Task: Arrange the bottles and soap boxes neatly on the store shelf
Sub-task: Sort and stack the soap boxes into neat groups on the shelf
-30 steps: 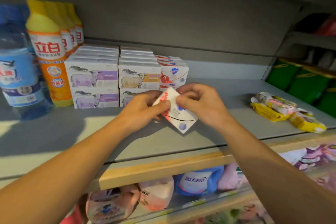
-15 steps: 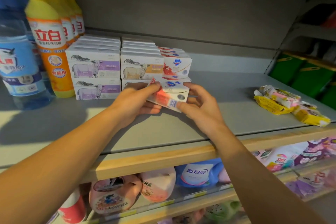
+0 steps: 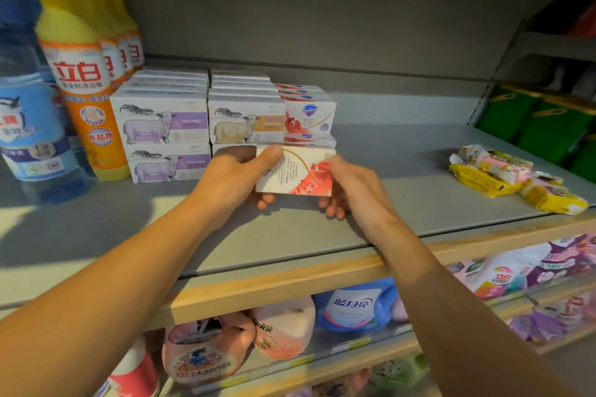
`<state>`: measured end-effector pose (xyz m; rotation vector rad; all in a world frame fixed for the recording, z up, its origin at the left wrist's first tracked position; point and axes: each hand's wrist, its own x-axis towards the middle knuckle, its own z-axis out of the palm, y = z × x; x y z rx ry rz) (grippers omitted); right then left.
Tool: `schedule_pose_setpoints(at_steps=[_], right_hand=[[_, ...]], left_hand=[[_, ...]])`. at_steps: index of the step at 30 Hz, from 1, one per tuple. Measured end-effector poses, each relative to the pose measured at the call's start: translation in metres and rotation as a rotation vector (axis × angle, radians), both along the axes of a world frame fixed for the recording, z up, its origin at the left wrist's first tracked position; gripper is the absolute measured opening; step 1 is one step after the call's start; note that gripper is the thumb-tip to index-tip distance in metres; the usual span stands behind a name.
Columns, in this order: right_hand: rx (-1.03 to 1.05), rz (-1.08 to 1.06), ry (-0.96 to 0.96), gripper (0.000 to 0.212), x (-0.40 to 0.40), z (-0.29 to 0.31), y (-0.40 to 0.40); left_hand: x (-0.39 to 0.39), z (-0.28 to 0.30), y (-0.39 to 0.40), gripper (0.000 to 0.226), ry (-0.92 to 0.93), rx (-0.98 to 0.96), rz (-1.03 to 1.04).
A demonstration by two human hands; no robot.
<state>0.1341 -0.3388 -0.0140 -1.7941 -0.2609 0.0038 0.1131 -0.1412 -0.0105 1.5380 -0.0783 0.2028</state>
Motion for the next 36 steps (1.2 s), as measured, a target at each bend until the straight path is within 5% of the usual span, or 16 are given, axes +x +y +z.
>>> schedule_pose_setpoints(at_steps=[13, 16, 26, 31, 36], right_hand=[[-0.001, 0.056, -0.087, 0.019, -0.001, -0.004, -0.008], [0.083, 0.074, -0.077, 0.033, 0.001, -0.004, -0.007], [0.182, -0.018, -0.027, 0.032, 0.011, -0.006, -0.004], [0.233, 0.022, -0.077, 0.037, 0.009, -0.009, -0.01], [0.267, 0.031, -0.142, 0.038, 0.003, -0.007, -0.008]], left_hand=[[0.0, 0.0, 0.003, 0.023, 0.032, 0.117, 0.032], [-0.001, 0.0, 0.003, 0.008, -0.044, 0.053, -0.056], [-0.004, 0.001, 0.0, 0.054, -0.249, 0.288, -0.194], [-0.006, 0.003, -0.002, 0.069, -0.276, 0.204, -0.195], [-0.002, -0.002, -0.005, 0.042, -0.132, 0.331, -0.028]])
